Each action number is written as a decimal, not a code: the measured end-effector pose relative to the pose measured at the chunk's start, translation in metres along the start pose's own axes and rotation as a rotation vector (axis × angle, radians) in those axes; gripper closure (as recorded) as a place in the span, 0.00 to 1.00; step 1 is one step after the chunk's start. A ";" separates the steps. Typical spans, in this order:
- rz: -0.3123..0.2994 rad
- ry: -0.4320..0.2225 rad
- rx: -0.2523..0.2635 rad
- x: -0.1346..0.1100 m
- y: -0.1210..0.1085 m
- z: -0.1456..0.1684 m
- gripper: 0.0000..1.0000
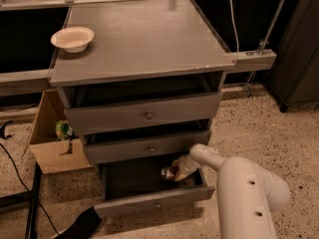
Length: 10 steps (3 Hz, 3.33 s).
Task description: Place coke can into bottom drawer
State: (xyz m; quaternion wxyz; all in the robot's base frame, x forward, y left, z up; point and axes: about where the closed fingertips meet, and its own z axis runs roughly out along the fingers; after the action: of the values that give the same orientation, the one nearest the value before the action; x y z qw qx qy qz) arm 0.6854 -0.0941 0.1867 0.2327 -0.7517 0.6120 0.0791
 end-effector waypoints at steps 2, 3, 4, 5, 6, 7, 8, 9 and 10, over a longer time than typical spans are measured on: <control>-0.018 0.092 -0.027 0.013 0.003 0.014 1.00; -0.044 0.161 -0.049 0.016 0.007 0.020 1.00; -0.054 0.187 -0.058 0.017 0.009 0.022 1.00; -0.027 0.146 -0.057 0.019 0.013 0.022 1.00; 0.005 0.079 -0.052 0.021 0.015 0.020 1.00; 0.029 0.031 -0.051 0.024 0.016 0.020 1.00; 0.052 -0.012 -0.056 0.028 0.019 0.022 1.00; 0.057 -0.012 -0.061 0.030 0.019 0.024 1.00; 0.057 -0.012 -0.061 0.030 0.019 0.024 0.82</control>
Offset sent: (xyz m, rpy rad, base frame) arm 0.0045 -0.0108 -0.0229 -0.1798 -0.0013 0.0033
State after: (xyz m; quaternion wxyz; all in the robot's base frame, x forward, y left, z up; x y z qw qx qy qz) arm 0.6781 -0.1129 0.1485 0.2108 -0.7403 0.6290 0.1087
